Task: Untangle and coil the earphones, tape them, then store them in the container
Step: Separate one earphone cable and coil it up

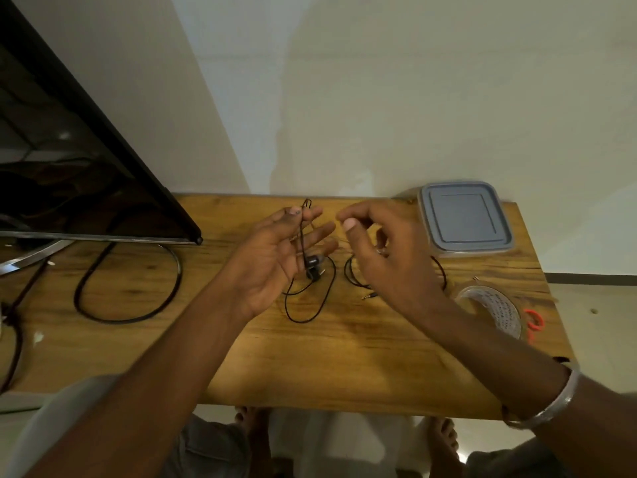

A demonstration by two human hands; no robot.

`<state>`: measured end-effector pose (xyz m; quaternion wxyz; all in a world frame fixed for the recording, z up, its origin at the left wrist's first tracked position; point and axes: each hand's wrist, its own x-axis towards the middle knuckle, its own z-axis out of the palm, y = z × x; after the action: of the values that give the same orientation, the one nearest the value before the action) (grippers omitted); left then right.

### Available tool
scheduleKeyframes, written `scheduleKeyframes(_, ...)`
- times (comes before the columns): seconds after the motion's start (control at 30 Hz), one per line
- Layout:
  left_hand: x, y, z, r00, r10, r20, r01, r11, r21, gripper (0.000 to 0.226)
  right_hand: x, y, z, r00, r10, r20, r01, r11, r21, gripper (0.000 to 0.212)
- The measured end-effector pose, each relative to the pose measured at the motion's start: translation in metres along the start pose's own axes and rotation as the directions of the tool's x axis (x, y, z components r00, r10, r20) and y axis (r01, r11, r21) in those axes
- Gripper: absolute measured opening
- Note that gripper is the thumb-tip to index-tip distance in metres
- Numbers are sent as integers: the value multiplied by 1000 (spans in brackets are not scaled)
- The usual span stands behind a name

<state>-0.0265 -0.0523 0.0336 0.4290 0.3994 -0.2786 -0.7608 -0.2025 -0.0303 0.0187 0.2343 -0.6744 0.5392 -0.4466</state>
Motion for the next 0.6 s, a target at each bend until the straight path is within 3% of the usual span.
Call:
scheduleKeyframes(0.1,1,-8,0,1000,1,3,-2,998,69,27,-10,-3,12,970,108,217,-145,977,160,26)
scheduleKeyframes(0.27,-1,-12,5,996,87,-6,-84,979,187,17,-9,-8,12,915,180,362,-325,859,395,22)
scheduleKeyframes(0.37,0,-9,3,978,190,-84,-156,939,306,11,-8,-14,7,847,243,473,-469,759,451,25)
scheduleKeyframes(0.47,-2,-3,5,930,350,-110,-251,826,504,25,-7,-17,3,770,238,592,-570,672,472,28)
scheduleKeyframes(0.6,-3,-3,3,916,394,-71,-300,794,530,32,-4,-23,-1,708,155,689,-665,474,577,28)
